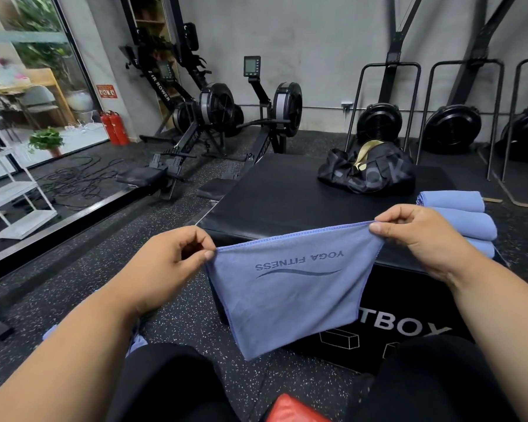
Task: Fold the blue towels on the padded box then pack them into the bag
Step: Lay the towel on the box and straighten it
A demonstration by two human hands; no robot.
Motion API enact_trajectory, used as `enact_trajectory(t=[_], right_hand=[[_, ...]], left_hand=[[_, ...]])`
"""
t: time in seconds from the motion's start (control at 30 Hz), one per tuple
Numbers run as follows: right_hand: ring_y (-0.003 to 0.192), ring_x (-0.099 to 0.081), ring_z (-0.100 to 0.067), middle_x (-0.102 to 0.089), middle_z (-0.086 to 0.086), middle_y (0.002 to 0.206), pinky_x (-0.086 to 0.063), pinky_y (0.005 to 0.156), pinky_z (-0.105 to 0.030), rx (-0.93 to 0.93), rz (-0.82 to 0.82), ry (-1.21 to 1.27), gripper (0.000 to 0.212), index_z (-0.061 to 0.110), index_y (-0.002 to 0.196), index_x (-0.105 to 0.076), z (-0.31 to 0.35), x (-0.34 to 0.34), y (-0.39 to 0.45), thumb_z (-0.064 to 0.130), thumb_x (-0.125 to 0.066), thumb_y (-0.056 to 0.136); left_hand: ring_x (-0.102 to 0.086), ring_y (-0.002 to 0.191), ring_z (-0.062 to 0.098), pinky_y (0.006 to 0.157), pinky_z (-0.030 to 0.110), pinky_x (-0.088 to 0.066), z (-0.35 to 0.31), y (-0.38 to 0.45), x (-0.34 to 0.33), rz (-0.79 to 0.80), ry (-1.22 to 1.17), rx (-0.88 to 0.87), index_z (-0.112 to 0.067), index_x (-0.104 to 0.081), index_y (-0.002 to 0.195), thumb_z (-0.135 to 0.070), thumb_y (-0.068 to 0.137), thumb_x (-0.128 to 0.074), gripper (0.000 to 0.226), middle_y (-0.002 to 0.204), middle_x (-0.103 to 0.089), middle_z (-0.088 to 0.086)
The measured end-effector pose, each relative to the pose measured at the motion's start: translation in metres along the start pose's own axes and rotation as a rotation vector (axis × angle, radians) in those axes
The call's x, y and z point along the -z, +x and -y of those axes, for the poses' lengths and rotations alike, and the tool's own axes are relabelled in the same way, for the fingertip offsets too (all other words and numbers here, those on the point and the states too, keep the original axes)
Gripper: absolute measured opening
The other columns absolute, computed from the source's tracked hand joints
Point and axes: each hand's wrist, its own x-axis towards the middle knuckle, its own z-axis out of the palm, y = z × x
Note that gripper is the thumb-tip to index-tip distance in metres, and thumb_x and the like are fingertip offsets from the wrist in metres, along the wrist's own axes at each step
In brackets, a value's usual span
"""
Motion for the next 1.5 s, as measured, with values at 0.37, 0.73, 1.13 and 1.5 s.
enact_trajectory(t=[0.37,0.73,1.13,1.5], right_hand=[[0.068,-0.063,-0.004,-0.071,0.002,0.074,-0.053,0.065,-0.011,0.039,0.049,-0.014,0.054,0.020,0.080,-0.077,-0.002,0.000,-0.004,0.050,-0.101,0.042],[0.067,-0.055,-0.008,-0.063,0.002,0.075,-0.048,0.062,-0.014,0.029,0.101,-0.045,0.021,0.013,0.094,-0.068,-0.021,-0.026,0.001,-0.007,-0.073,0.090],[0.071,-0.063,-0.013,-0.069,-0.002,0.080,-0.050,0.062,-0.031,-0.129,0.219,0.269,0.016,0.013,0.093,-0.066,0.008,-0.091,-0.044,-0.001,-0.073,0.091],[0.075,-0.069,-0.016,-0.075,-0.005,0.087,-0.058,0.072,-0.032,-0.221,0.168,0.317,0.012,0.013,0.103,-0.067,0.011,-0.134,-0.063,0.010,-0.075,0.095]], left_hand=[[-0.063,0.080,0.006,0.078,0.030,-0.051,0.003,0.004,-0.003,0.069,0.043,0.029,-0.037,-0.060,0.114,-0.018,0.100,-0.068,0.025,0.093,-0.068,-0.014],[-0.055,0.073,0.015,0.065,0.031,-0.043,-0.003,0.015,-0.034,-0.142,-0.965,0.496,-0.017,-0.056,0.114,-0.010,0.089,-0.072,0.030,0.100,-0.061,0.013],[-0.054,0.056,0.004,0.050,0.017,-0.045,-0.062,0.015,-0.067,-0.143,-1.097,0.461,-0.019,-0.050,0.100,-0.003,0.096,-0.070,0.025,0.071,-0.060,-0.007],[-0.066,0.070,0.017,0.079,0.039,-0.058,-0.091,0.003,-0.089,-0.132,-1.079,0.412,-0.016,-0.050,0.096,-0.001,0.093,-0.073,0.028,0.074,-0.056,0.006]])
